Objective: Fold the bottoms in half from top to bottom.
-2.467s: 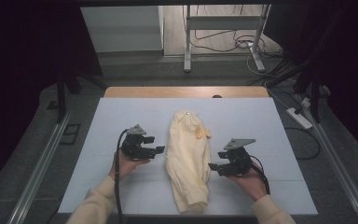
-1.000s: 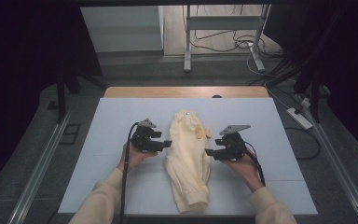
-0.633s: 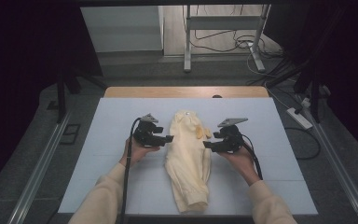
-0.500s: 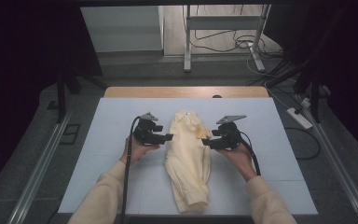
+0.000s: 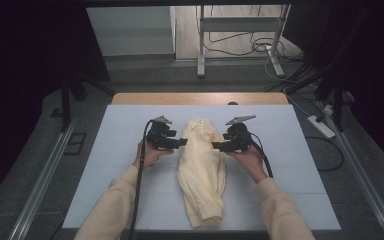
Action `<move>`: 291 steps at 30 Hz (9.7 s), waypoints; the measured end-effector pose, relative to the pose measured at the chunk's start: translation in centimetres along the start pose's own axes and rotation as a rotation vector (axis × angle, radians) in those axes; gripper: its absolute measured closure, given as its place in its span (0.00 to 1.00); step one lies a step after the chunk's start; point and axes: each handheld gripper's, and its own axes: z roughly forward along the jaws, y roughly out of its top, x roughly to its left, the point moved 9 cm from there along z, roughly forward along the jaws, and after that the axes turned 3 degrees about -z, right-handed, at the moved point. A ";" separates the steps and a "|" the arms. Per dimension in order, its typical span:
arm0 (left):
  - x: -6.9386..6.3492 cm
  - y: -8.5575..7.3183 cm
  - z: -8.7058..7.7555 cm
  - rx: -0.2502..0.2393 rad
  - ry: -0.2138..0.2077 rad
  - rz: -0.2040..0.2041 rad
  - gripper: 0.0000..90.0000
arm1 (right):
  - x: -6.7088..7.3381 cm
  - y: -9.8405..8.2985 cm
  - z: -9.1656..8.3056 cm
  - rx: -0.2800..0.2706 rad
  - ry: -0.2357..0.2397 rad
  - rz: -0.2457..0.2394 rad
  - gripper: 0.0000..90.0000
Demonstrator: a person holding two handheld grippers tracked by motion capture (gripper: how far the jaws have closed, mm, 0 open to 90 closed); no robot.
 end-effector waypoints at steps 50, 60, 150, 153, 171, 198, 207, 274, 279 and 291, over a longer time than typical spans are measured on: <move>0.1 -1.0 4.0 0.102 -0.058 -0.030 0.79 | -0.9 -0.2 4.9 0.111 0.022 -0.050 0.73; -0.2 -0.8 3.6 0.100 -0.048 0.008 0.90 | -0.6 -0.1 4.5 0.115 0.038 -0.077 0.79; -1.7 7.1 -3.4 -0.080 -0.042 0.133 0.92 | -0.3 8.2 -2.2 -0.065 -0.054 -0.194 0.81; -1.5 6.9 -3.2 -0.072 -0.042 0.131 0.92 | -0.2 7.8 -1.7 -0.060 -0.053 -0.190 0.81; -1.2 9.0 -3.3 -0.110 -0.007 0.139 0.92 | -1.4 10.0 -2.4 -0.093 -0.104 -0.201 0.82; -0.8 10.3 -3.7 -0.114 -0.010 0.156 0.92 | -1.9 10.4 -2.3 -0.102 -0.101 -0.210 0.82; -0.9 12.2 -5.0 -0.143 0.010 0.175 0.92 | -2.2 13.3 -4.0 -0.138 -0.137 -0.239 0.82; -1.9 4.4 -1.1 -0.083 -0.035 0.187 0.92 | -0.9 5.2 -0.4 -0.105 -0.065 -0.268 0.81; -2.1 3.6 -0.9 -0.073 -0.043 0.188 0.91 | -0.7 4.4 -0.2 -0.096 -0.059 -0.272 0.81; -2.3 2.4 -0.6 -0.048 -0.054 0.189 0.91 | -0.2 3.6 -0.1 -0.088 -0.052 -0.281 0.81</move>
